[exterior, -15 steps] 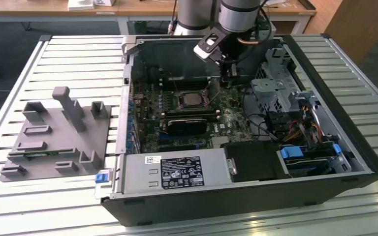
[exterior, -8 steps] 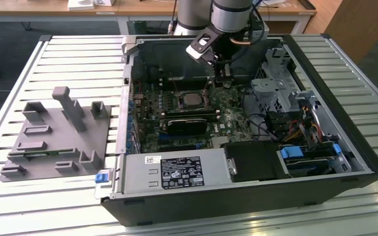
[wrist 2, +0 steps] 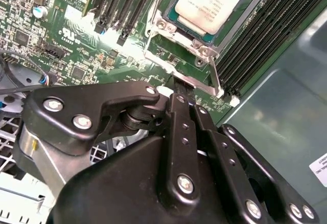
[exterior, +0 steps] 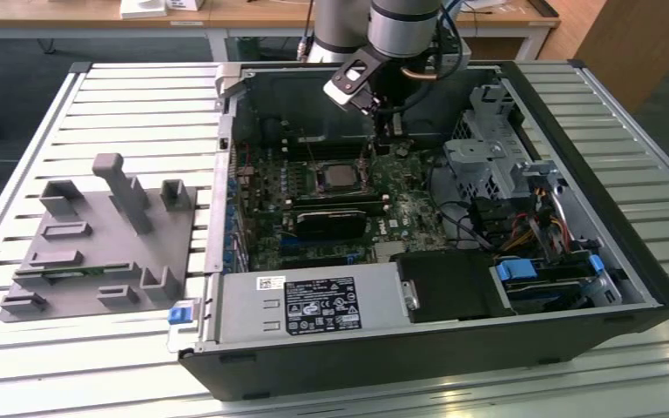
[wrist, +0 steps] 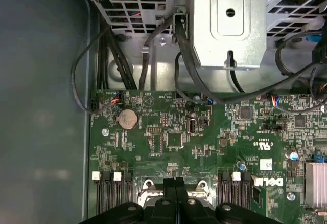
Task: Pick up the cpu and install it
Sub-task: 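Close the cpu cover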
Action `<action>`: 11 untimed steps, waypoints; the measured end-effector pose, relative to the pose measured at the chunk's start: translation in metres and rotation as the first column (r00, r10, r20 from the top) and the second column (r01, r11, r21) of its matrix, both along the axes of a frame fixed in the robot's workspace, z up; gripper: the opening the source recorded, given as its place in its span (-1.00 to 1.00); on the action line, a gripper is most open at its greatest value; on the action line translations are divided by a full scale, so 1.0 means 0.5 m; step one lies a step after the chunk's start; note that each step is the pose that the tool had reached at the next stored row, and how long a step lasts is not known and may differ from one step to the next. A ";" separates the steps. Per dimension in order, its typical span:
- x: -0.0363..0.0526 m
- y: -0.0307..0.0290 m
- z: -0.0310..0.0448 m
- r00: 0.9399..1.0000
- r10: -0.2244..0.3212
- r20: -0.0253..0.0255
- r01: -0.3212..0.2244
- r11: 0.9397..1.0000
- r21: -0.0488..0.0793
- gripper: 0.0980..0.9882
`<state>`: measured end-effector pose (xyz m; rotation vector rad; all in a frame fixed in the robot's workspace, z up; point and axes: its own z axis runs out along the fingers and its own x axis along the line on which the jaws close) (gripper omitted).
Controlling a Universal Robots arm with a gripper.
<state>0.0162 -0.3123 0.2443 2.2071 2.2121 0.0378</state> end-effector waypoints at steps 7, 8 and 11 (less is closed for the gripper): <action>-0.021 -0.002 -0.001 1.000 0.000 0.000 0.000 1.000 0.000 -0.98; -0.025 -0.003 -0.001 1.000 0.000 0.000 0.000 1.000 0.000 -0.98; -0.037 -0.005 -0.002 1.000 0.000 0.000 0.000 1.000 0.000 -0.98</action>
